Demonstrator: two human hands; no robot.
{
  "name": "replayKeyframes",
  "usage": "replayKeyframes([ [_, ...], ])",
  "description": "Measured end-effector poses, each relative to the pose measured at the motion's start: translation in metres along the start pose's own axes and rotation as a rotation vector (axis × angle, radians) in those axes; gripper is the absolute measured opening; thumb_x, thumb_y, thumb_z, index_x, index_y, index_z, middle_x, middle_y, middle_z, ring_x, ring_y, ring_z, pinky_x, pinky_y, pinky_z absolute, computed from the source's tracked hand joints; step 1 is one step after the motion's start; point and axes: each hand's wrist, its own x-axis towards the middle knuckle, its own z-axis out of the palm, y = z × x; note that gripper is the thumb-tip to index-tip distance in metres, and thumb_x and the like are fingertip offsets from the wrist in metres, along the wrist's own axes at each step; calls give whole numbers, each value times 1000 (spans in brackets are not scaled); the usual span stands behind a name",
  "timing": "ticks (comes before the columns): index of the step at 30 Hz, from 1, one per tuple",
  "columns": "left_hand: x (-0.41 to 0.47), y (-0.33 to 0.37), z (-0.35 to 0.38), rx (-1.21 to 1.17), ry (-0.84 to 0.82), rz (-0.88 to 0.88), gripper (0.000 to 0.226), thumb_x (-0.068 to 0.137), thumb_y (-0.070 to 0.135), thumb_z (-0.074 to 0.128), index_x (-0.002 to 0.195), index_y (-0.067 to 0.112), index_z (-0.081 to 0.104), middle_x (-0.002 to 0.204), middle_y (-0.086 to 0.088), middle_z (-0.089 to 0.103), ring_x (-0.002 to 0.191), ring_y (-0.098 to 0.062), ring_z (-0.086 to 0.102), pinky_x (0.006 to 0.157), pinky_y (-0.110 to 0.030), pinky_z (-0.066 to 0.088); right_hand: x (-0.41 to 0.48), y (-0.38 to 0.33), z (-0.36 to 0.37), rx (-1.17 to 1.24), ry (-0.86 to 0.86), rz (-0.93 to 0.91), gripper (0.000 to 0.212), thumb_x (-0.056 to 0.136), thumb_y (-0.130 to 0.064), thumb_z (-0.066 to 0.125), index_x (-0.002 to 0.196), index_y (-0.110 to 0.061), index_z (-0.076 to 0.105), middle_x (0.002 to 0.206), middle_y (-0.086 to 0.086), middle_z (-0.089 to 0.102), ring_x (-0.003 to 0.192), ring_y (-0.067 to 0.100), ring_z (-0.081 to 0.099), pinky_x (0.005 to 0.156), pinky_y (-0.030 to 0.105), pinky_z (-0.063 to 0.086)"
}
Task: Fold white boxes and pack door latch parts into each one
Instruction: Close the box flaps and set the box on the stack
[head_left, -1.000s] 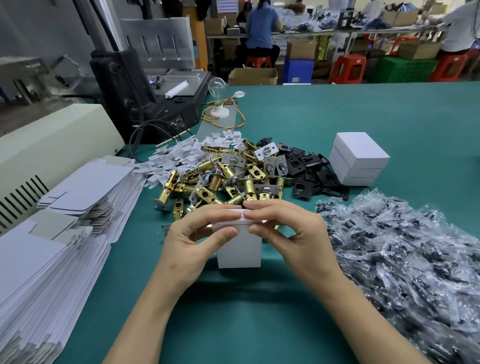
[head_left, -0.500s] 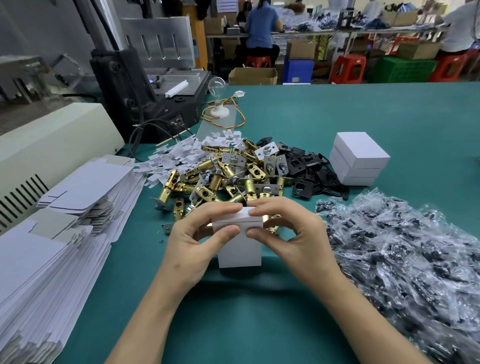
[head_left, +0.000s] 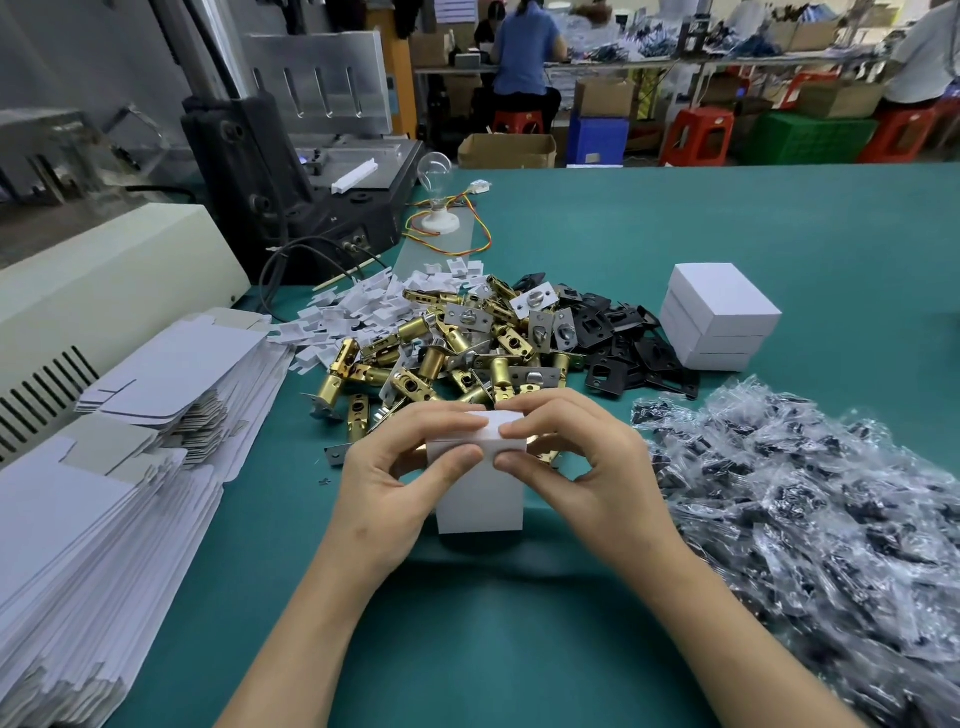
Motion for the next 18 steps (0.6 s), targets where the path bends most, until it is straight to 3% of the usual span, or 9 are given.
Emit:
replayKeyframes([
  [6, 1, 0, -3, -23, 62, -72, 9, 89, 38, 79, 96, 42, 83, 113, 2, 79, 111, -15, 71, 86, -19, 55, 0, 0, 2, 70, 23, 105, 15, 89, -12, 78, 102, -18, 73, 118, -10, 70, 105, 14, 70, 82, 27, 59],
  [10, 2, 1, -1, -9, 65, -68, 15, 87, 39, 73, 97, 44, 82, 109, 7, 78, 105, -8, 70, 81, -16, 55, -1, -1, 4, 82, 43, 151, 15, 90, -15, 77, 103, -22, 73, 114, -14, 71, 106, 11, 70, 83, 25, 58],
  [15, -2, -2, -3, 21, -4, -195, 38, 92, 45, 70, 129, 56, 66, 105, 13, 76, 96, -4, 71, 78, -18, 57, -1, 1, 5, 117, 84, 250, 18, 92, -15, 75, 105, -27, 73, 107, -12, 73, 103, 15, 70, 80, 23, 56],
  [18, -1, -4, -4, 9, -39, -280, 52, 88, 41, 71, 133, 63, 56, 110, 16, 77, 102, -6, 74, 75, -21, 61, 0, 1, 2, 63, 92, 305, 32, 95, -12, 73, 116, -35, 71, 110, -17, 72, 105, 9, 69, 80, 19, 54],
])
